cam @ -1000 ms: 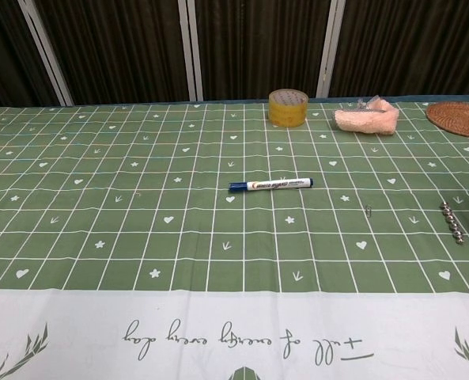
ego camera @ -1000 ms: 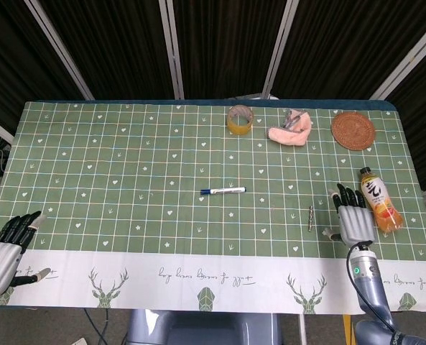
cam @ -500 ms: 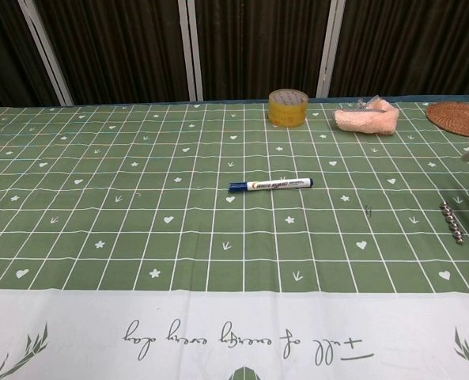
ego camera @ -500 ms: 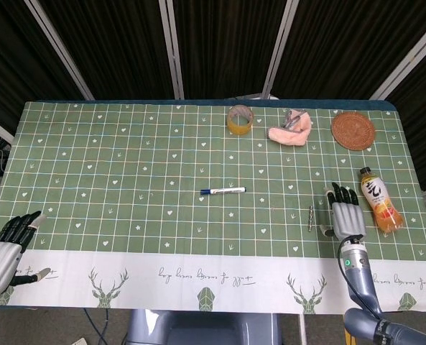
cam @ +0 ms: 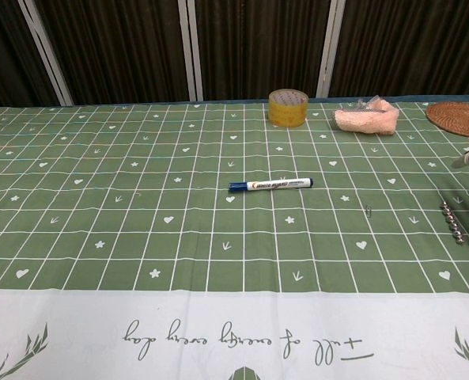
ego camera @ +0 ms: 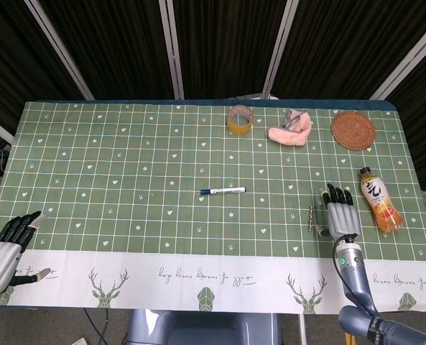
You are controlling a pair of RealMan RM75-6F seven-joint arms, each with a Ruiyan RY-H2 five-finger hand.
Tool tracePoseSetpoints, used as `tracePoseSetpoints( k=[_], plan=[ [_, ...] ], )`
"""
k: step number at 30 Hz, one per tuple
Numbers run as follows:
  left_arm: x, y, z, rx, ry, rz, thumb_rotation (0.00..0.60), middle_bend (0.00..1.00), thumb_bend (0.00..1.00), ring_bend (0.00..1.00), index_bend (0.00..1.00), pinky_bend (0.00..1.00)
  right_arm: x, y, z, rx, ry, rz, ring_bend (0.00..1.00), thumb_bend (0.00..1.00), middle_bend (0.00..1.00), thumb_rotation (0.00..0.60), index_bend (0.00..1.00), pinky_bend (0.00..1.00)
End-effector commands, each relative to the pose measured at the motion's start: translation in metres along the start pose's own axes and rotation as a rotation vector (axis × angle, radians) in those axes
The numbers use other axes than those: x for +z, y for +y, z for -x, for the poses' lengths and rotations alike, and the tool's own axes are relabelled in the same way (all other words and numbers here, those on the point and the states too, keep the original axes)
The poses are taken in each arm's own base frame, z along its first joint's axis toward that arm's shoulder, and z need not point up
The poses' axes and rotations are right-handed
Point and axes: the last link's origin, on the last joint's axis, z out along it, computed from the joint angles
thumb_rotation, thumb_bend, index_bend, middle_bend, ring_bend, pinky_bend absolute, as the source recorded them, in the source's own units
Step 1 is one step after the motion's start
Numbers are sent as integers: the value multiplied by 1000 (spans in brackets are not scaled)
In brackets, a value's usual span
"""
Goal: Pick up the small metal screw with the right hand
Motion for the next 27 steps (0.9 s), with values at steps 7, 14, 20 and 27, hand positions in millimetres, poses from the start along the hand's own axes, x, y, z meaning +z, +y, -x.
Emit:
tracePoseSetpoints(
  k=[7, 14, 20, 27],
  plan=[
    [0, 0, 0, -4, -3, 0, 600, 0, 35, 0, 0, 0, 0, -3, 5, 5, -11, -1, 0, 134, 0, 600, 106, 0],
    [0, 0, 0, -10, -5, -2, 600, 0, 37, 0, 0, 0, 1, -8, 9, 19, -17, -1, 0, 135, 0, 600, 106, 0],
    [0, 0, -1, -15, -6, -2, 600, 0, 36, 0, 0, 0, 2, -12, 11, 37, -17, 4, 0, 134, 0, 600, 106, 0],
    [0, 0, -1, -18, -6, -3, 600, 0, 36, 0, 0, 0, 3, -22, 13, 65, -10, 2, 0, 134, 0, 600, 106, 0]
  ],
)
